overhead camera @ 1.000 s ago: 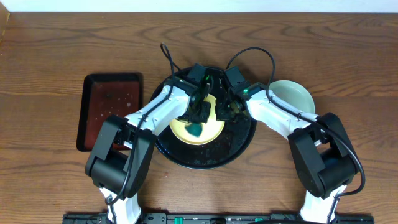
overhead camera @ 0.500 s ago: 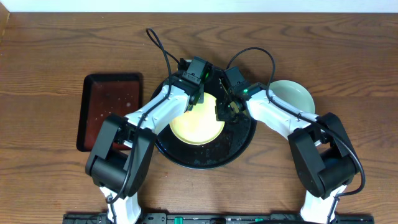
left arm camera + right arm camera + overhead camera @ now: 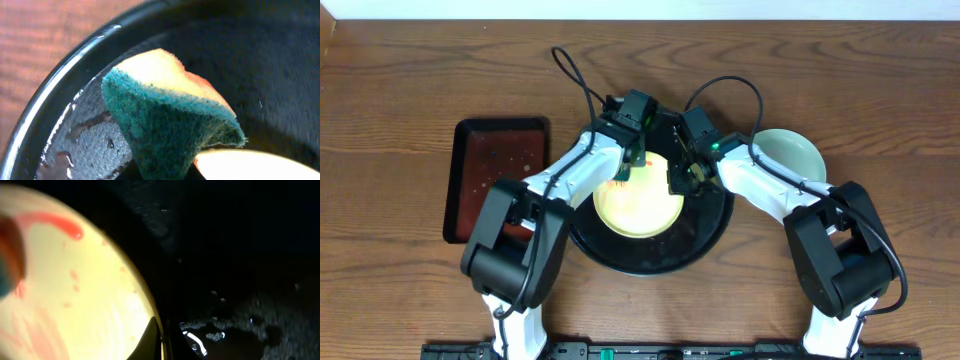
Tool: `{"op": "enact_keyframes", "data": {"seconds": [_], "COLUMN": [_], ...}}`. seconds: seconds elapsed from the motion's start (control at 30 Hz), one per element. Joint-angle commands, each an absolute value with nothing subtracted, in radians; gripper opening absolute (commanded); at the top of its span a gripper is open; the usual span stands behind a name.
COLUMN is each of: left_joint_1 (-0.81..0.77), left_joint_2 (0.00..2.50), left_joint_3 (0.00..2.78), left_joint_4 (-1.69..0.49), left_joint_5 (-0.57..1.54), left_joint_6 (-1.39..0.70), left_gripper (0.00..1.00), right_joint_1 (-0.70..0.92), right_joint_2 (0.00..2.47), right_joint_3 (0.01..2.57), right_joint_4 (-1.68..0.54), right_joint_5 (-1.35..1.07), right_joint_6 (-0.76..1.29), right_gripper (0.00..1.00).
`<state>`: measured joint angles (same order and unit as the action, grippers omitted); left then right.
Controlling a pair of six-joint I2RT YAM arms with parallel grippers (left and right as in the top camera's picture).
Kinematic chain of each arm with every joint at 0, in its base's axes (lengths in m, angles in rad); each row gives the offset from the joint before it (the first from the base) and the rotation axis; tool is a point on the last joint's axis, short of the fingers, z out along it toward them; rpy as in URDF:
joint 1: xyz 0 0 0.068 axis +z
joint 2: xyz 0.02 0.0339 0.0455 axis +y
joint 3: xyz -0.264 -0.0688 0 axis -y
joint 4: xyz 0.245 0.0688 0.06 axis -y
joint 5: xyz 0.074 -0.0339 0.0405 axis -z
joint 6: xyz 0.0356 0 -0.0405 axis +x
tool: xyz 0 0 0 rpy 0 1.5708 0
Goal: Clean dirty plates on tray and stack at the side
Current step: 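Scrub the yellow plate with the sponge in the left gripper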
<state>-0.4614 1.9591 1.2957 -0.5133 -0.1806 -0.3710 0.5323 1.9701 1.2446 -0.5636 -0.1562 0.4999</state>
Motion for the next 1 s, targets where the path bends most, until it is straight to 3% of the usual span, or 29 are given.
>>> {"op": "enact_keyframes", "data": {"seconds": [0.0, 0.33, 0.7, 0.83, 0.97], "left_joint_1": [-0.476, -0.476, -0.476, -0.477, -0.477], "left_joint_2": [1.929, 1.902, 1.958, 1.974, 1.974], "left_joint_3": [1.262, 1.262, 1.262, 1.262, 1.262], "left_joint_4": [-0.612, -0.635, -0.474, -0.519, -0.594], "left_joint_5": [-0.005, 0.102, -0.309, -0.290, -0.088], "left_joint_6": [-0.288, -0.163, -0.319, -0.381, -0.370], "left_gripper": [0.07, 0.08, 0.07, 0.07, 0.08], "right_joint_1": [0.532, 0.532, 0.532, 0.532, 0.532], "right_joint_2": [1.983, 1.983, 1.983, 1.983, 1.983], "right_joint_3": [1.246, 1.246, 1.246, 1.246, 1.246], "right_joint_4": [-0.568, -0.565, -0.566, -0.566, -0.565], "right_joint_5": [-0.135, -0.135, -0.135, -0.135, -0.135], "right_joint_6": [0.500, 0.500, 0.500, 0.500, 0.500], "right_gripper": [0.01, 0.01, 0.01, 0.01, 0.01]}}
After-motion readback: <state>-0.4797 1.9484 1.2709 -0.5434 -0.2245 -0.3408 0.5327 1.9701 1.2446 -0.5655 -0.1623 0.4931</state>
